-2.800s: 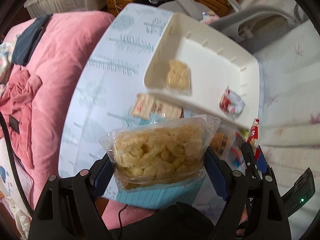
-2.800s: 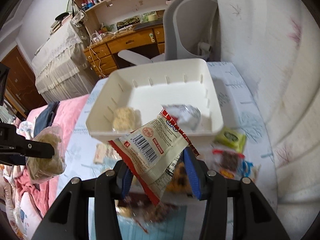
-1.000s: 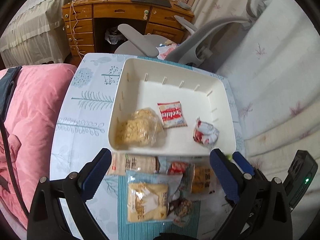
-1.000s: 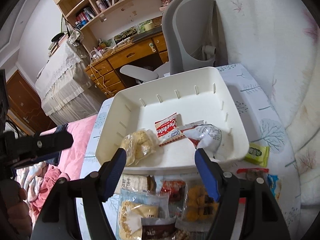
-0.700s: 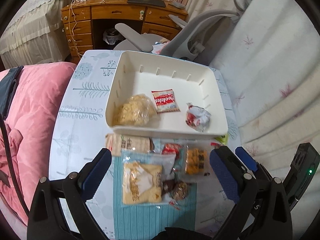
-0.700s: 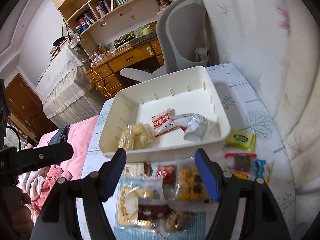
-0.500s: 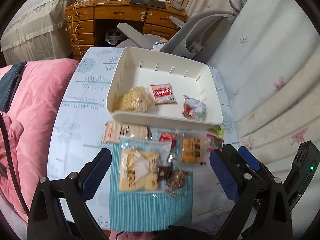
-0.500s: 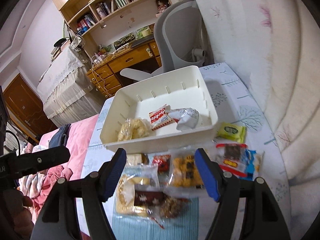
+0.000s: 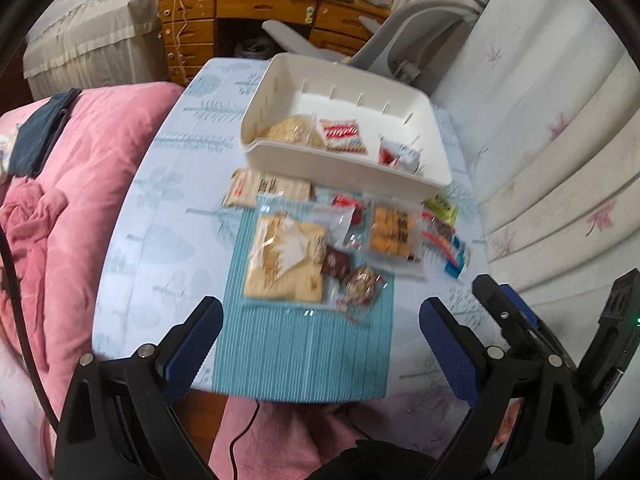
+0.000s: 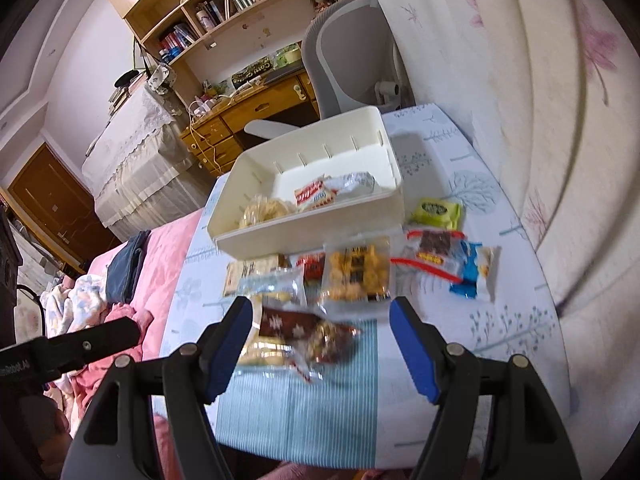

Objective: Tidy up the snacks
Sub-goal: 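Withdraw both open tools from the tray back over the mat, then grasp the printed bread bag with the left tool while the right tool grasps yellow puffs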

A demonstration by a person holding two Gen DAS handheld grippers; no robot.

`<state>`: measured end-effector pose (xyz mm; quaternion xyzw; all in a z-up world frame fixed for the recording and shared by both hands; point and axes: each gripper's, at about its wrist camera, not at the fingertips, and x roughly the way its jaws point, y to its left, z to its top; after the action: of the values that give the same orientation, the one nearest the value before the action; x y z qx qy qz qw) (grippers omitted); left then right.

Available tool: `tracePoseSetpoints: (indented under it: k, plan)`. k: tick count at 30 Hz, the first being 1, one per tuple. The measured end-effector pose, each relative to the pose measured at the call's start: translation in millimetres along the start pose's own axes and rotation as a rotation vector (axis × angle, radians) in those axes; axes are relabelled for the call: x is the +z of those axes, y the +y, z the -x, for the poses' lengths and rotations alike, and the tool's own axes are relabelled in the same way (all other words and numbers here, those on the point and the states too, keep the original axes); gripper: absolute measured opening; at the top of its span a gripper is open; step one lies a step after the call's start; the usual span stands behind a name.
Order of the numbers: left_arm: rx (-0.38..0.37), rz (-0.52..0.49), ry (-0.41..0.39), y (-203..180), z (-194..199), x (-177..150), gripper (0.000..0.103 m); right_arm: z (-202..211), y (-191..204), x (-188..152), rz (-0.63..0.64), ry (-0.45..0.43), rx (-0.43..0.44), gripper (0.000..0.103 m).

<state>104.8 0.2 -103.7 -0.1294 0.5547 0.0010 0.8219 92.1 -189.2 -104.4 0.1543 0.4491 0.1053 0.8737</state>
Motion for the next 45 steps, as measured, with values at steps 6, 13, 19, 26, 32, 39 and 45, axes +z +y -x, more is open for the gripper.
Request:
tracePoseSetpoints:
  k: [6,13,19,26,32,39,45]
  plan:
    - [0.031,-0.001,0.024,0.0,0.5,-19.8,0.098,5.3,-11.2,-17.7,-0.027,0.029,0.014,0.072]
    - [0.084,0.036,0.134,8.6,-20.9,-30.3,0.098,7.2,-21.5,-30.0,-0.065,0.052,0.02,0.072]
    - [0.099,0.025,0.168,12.8,-28.7,-38.5,0.098,-1.3,-30.6,-36.9,-0.127,0.095,0.023,0.072]
    - [0.117,-0.013,0.175,21.2,-35.1,-38.1,0.098,-23.9,-44.9,-47.4,-0.277,0.179,0.025,0.072]
    - [0.08,-0.06,0.161,34.0,-44.6,-28.8,0.098,-39.8,-47.5,-57.8,-0.38,0.23,0.004,0.072]
    - [0.038,-0.149,0.227,47.3,-70.6,-9.6,0.098,-56.5,-41.3,-68.4,-0.494,0.254,-0.03,0.072]
    - [-0.018,-0.202,0.273,71.7,-87.9,16.3,0.098,-73.0,-35.8,-81.4,-0.654,0.258,-0.078,0.072]
